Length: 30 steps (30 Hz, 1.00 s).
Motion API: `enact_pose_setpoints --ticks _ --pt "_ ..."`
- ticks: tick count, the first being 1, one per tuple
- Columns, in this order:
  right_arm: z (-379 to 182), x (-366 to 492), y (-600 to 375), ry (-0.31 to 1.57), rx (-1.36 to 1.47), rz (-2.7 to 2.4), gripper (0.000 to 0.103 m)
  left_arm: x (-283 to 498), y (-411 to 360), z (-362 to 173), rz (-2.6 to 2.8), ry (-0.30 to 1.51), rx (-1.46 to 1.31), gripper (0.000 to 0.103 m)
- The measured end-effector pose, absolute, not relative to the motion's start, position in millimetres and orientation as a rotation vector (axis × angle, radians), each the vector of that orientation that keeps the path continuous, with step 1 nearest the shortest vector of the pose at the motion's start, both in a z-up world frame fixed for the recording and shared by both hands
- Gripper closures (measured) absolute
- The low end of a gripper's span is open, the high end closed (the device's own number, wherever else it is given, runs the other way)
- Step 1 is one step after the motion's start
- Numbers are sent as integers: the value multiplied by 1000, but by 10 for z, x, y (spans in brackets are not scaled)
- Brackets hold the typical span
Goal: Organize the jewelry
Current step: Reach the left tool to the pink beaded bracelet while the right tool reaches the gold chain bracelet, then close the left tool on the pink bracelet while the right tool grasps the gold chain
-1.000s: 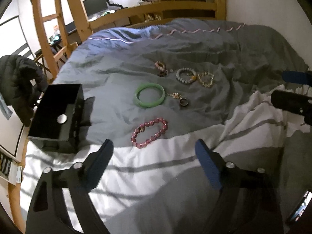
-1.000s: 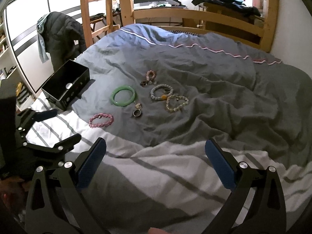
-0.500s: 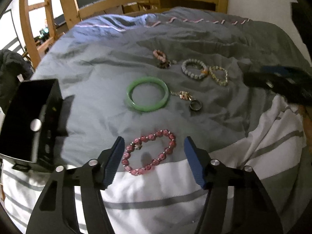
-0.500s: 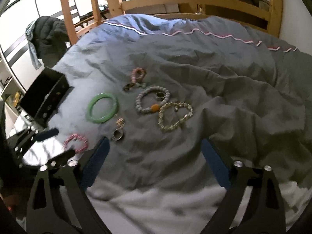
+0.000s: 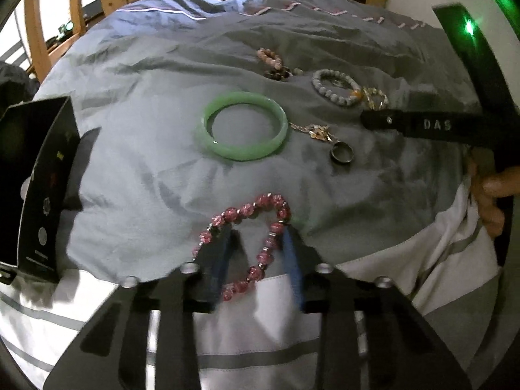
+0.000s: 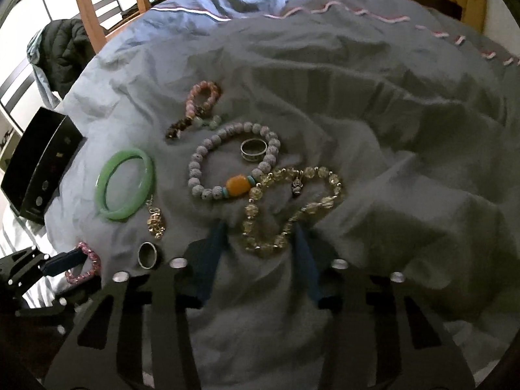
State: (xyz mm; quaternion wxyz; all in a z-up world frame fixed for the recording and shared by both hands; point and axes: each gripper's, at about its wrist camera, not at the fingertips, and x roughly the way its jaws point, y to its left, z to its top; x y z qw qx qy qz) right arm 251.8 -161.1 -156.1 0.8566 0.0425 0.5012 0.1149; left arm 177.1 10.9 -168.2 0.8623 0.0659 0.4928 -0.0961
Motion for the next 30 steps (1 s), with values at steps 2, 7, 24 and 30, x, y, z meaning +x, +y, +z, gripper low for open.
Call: enact_pose_setpoints --ticks 2,7,24,30 --pt "-1537 2489 -1633 1040 108 252 80 1771 134 -1664 -199 1030 123 85" --pt "-1426 2422 -1712 996 171 277 93 1746 155 -1609 -187 1011 116 93" --pt "-932 2127 -1796 879 237 307 94 1640 207 -1360 -214 924 66 94" --pt "-1116 2189 -1772 928 219 298 93 1685 150 -1463 -201 942 109 31"
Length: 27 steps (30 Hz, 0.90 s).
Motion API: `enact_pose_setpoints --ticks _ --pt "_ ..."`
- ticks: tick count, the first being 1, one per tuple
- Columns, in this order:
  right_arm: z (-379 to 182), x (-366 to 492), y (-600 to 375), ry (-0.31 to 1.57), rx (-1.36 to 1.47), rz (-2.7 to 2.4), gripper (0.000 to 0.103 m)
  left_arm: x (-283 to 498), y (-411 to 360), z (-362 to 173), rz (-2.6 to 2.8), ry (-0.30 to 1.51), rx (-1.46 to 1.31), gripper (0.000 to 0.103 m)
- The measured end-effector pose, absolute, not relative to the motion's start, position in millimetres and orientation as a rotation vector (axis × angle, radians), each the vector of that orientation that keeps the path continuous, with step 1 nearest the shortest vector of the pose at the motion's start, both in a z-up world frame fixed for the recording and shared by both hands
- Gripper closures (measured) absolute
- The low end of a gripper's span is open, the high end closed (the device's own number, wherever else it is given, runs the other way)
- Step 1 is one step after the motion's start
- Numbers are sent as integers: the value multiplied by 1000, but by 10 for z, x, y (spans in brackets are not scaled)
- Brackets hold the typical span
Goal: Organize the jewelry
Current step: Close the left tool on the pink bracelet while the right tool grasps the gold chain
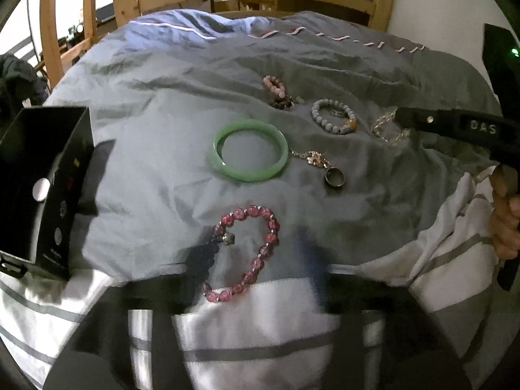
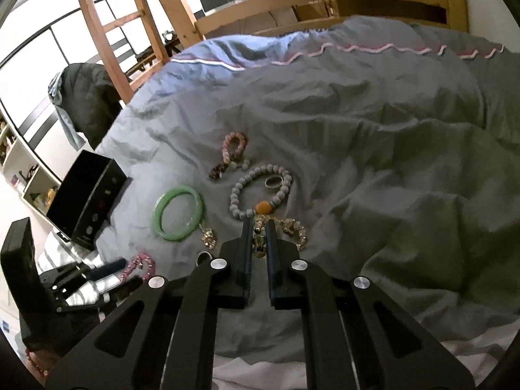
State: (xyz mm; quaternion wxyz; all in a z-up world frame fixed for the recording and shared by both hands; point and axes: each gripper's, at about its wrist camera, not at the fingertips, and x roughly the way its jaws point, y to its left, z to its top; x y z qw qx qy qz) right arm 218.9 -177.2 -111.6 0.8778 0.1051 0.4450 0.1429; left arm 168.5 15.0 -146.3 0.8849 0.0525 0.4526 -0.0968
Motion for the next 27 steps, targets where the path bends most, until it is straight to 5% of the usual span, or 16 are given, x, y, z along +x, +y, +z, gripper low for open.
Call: enact_pose_setpoints --ticks 4,5,7,10,27 --pt "-1250 2317 -1681 957 189 296 93 1709 117 -1485 -214 942 122 35" --pt "-1274 2333 -1653 960 175 293 93 1742 115 -1538 -214 969 123 43" --pt "-1356 2395 -1596 980 146 293 93 1799 138 -1630 -212 1020 112 80" --pt "-1488 2450 -1593 1018 143 277 93 1827 196 -1617 -220 1015 71 92" --pt "-1010 2242 -1718 852 240 337 94 1725 265 -1366 -247 936 28 95"
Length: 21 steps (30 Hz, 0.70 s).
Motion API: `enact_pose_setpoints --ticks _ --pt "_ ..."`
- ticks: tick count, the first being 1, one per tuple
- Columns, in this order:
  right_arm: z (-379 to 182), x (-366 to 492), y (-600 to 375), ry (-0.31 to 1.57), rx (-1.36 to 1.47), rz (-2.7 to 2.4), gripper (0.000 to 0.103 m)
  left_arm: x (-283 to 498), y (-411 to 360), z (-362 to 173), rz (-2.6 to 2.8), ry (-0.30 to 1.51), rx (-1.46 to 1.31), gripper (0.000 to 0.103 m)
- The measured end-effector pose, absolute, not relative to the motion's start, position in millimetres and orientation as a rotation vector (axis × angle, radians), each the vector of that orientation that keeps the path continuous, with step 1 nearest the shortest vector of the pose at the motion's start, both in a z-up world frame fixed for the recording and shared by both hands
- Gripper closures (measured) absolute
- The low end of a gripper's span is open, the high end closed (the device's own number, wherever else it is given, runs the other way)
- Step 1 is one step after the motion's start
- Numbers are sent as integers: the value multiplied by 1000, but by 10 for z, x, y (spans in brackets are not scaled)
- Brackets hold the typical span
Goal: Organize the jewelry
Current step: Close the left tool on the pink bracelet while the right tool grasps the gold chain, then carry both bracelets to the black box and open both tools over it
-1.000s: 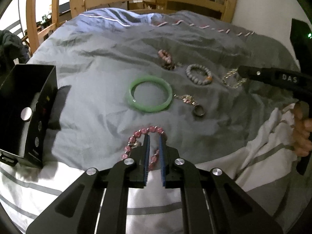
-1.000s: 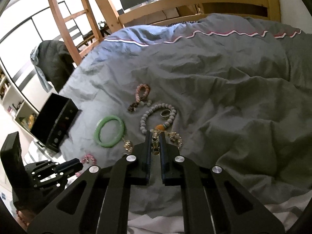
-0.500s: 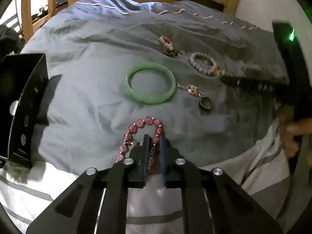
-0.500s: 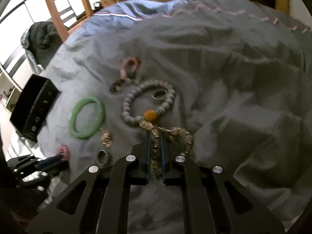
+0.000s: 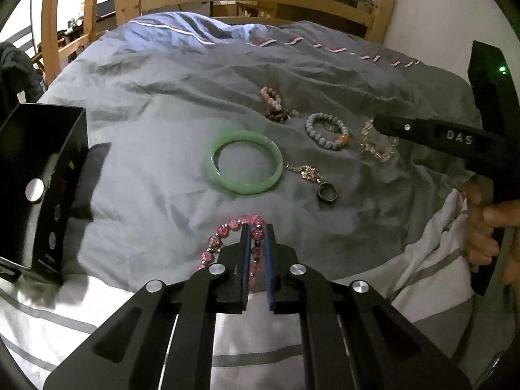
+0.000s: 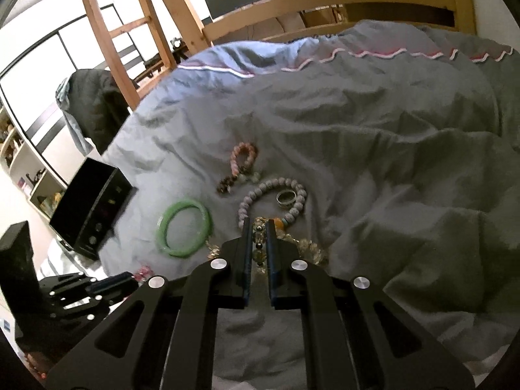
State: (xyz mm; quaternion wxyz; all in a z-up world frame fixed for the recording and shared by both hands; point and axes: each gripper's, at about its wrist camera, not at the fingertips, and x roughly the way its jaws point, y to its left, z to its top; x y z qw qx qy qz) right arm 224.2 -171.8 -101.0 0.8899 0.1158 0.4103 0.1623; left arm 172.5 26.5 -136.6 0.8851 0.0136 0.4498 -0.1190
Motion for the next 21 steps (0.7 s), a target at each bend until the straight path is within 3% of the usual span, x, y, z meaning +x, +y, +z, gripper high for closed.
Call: enact_pose_setpoints --ticks 21 --pt "-384 1964 -1258 806 171 438 94 1557 640 -806 -179 858 -18 95"
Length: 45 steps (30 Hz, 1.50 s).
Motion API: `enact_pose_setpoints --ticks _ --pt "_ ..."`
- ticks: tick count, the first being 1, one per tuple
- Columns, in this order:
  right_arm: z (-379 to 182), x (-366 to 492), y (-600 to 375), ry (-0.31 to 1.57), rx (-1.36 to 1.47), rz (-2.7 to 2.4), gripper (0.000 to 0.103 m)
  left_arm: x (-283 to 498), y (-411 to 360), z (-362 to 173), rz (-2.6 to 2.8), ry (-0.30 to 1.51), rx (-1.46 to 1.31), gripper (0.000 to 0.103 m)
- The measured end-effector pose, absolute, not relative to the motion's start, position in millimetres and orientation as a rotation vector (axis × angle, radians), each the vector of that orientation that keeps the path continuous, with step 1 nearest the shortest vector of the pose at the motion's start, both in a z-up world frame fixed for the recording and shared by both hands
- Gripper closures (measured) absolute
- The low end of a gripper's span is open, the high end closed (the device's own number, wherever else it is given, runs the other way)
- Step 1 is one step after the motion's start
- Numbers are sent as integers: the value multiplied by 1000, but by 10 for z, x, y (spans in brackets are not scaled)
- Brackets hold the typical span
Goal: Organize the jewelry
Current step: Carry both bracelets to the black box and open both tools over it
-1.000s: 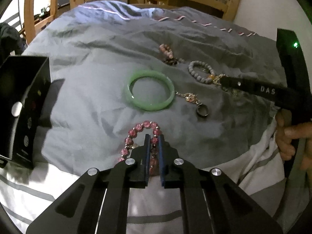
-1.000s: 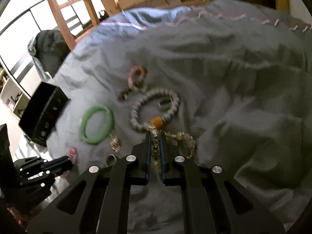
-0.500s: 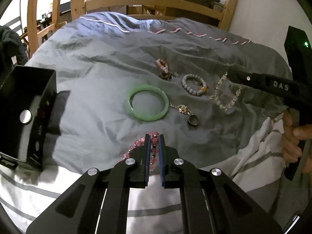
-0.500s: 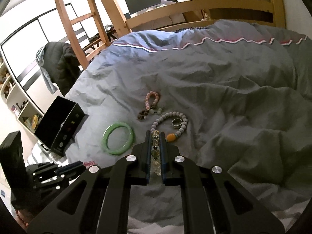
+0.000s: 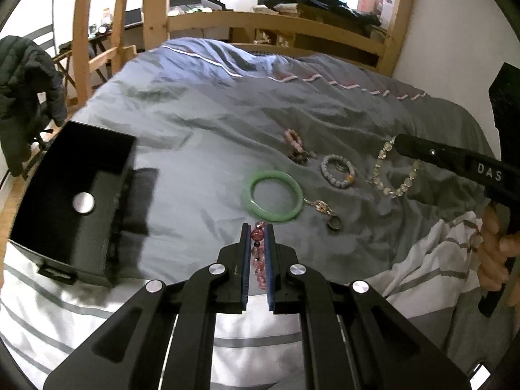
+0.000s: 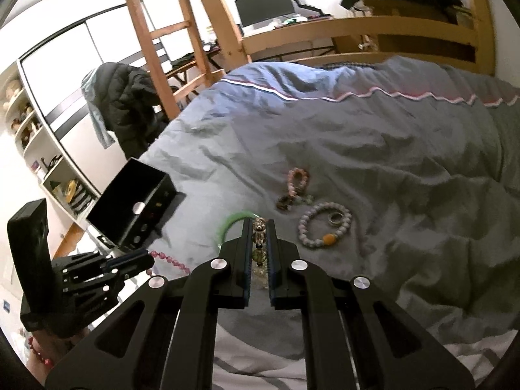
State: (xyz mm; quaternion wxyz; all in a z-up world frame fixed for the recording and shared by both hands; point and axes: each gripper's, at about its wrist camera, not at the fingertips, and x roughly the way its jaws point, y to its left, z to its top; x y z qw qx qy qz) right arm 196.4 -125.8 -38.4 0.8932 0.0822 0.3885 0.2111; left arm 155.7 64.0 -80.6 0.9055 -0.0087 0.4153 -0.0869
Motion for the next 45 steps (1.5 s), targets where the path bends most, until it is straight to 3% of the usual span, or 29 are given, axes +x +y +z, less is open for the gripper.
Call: enact_pose_setpoints --ticks 24,45 --pt "-149 2234 175 810 6 609 94 1672 1631 -292 -16 739 -47 95" --pt "-265 2703 1327 802 -42 758 94 1646 2359 -286 100 722 -113 95"
